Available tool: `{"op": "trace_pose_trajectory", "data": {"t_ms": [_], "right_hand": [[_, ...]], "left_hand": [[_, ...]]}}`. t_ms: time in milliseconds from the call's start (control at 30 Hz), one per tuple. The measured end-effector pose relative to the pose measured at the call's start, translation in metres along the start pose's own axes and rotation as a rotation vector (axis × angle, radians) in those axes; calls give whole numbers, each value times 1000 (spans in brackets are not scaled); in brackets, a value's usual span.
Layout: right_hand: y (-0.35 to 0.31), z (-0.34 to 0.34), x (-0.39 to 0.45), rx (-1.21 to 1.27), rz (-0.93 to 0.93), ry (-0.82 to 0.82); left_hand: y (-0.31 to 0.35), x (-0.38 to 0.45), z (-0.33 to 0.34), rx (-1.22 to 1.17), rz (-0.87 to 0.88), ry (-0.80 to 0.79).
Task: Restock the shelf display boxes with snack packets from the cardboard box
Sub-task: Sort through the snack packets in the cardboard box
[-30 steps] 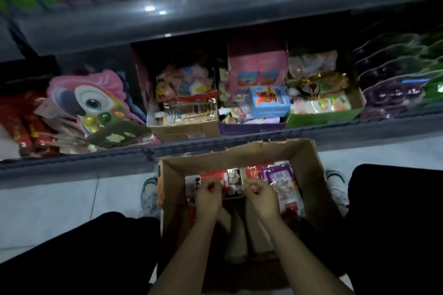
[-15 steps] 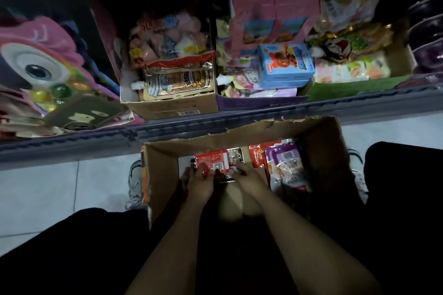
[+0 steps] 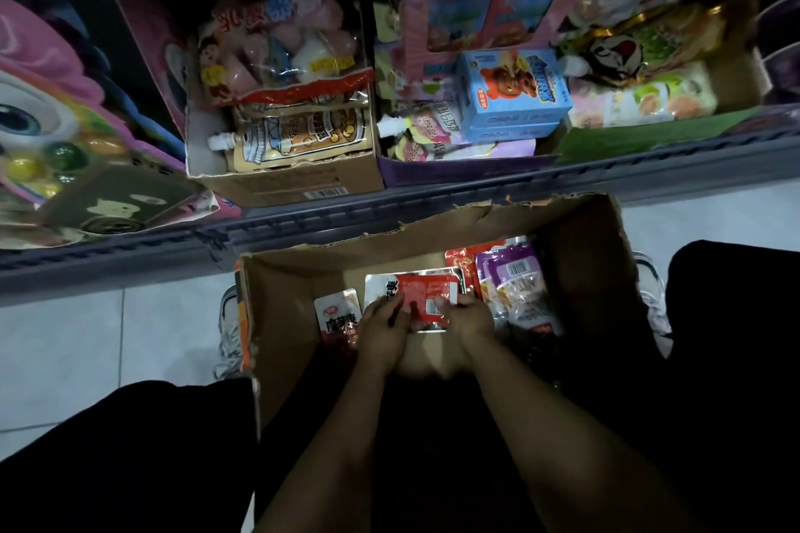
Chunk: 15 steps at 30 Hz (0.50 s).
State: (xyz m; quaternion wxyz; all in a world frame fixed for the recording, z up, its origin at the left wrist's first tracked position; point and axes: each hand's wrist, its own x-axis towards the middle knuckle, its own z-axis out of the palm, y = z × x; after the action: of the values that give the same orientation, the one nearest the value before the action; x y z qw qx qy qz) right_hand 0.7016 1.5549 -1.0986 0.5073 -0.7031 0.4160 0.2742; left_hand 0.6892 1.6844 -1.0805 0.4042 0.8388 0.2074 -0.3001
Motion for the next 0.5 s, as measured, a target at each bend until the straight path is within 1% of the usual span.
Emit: {"op": "trace_pose_trajectory", "data": {"t_ms": [100, 200, 233, 300, 400, 433, 500], "right_hand": [[7, -10, -8, 75, 22, -27], [10, -19, -21, 195, 8, -69], [9, -24, -27, 245, -11, -86], [5, -34, -41, 297, -66, -127], [-10, -53, -68, 328, -179, -244], [-16, -60, -77, 343, -208, -286], [-25, -73, -92, 356, -268, -346]], "left_hand": [[6, -5, 2, -122, 8, 15], [15, -17, 1, -180, -22, 58], [19, -23, 0, -228, -37, 75], [30, -34, -3, -397, -103, 79], [58, -56, -17, -678, -215, 33], [68, -63, -22, -752, -230, 14], [87, -80, -32, -820, -216, -40]]}}
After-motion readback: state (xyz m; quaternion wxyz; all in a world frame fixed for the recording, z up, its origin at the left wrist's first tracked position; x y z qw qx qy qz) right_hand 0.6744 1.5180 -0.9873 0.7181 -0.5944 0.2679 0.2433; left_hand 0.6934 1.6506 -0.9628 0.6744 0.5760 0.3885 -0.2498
